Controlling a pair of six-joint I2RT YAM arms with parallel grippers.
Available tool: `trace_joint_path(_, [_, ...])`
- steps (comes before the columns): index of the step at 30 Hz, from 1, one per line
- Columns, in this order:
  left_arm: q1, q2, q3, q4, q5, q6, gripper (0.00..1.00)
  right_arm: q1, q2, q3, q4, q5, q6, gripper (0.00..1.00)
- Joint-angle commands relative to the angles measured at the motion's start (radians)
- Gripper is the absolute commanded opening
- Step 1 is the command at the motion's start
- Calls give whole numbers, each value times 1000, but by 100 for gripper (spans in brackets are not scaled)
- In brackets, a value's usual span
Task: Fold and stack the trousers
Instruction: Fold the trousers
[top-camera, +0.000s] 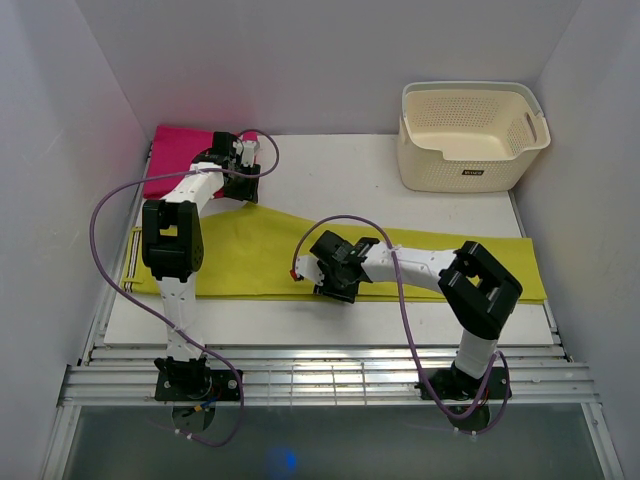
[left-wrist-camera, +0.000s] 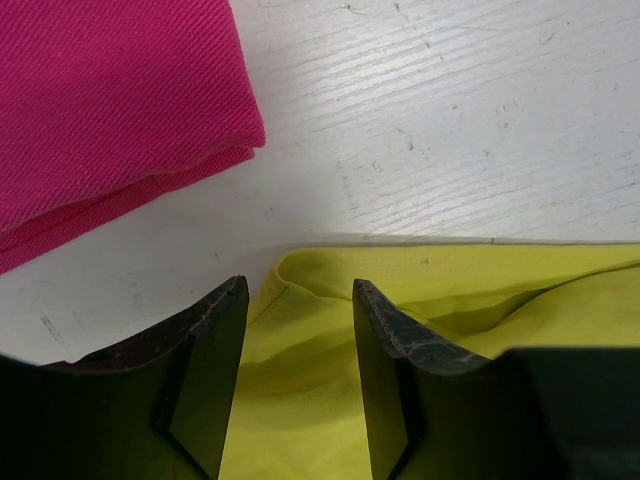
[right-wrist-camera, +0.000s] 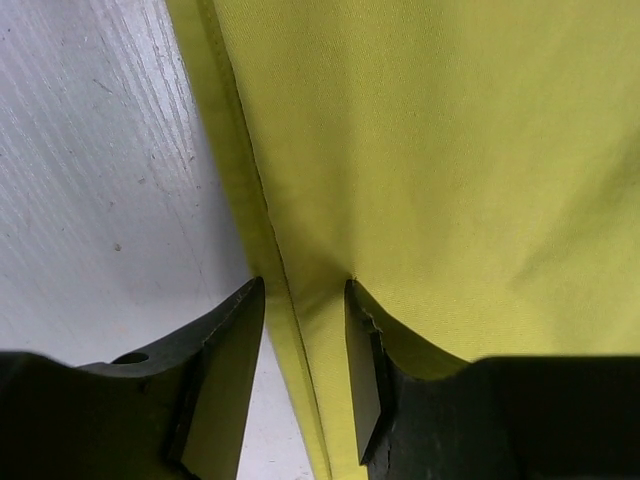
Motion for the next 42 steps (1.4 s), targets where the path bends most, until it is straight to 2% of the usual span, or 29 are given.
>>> trace_joint_path(1, [-2,-85,-8,-10,21,-10,57,7,-16,0,20,-12,-15,44])
trace_joint_path(3, [-4,-82,-10,-12,23,-10,57,7,-11,1,33,-9,-13,42])
trace_joint_path(7, [-4,-82,-14,-17,21,-12,57,7,-11,19,38,6,-1,24])
trace_joint_path(9, [-4,-82,-17,-17,15,-13,57,8,-14,29,35,12,7,21])
trace_joint_path(12, [-2,-85,-19,-17,17,-15,57,8,-13,36,26,15,7,23])
trace_joint_path(16, [-2,-86,-20,-17,18,-15,57,8,-14,41,12,3,8,39])
trace_joint_path(19, [-4,-86,-22,-17,18,-13,57,8,-20,44,7,-12,11,40])
trace_joint_path(37, [-4,-85,-22,-17,21,-12,58,8,10,41,15,-5,-13,36])
trace_joint_path(39, [-2,-85,-21,-17,21,-13,58,8,13,35,24,6,-15,34])
trace_joint_path(40, [-4,-83,-19,-18,21,-13,58,8,13,35,26,9,-16,28])
trace_joint_path(42, [-4,-82,-16,-21,20,-16,58,8,12,41,20,11,-15,25])
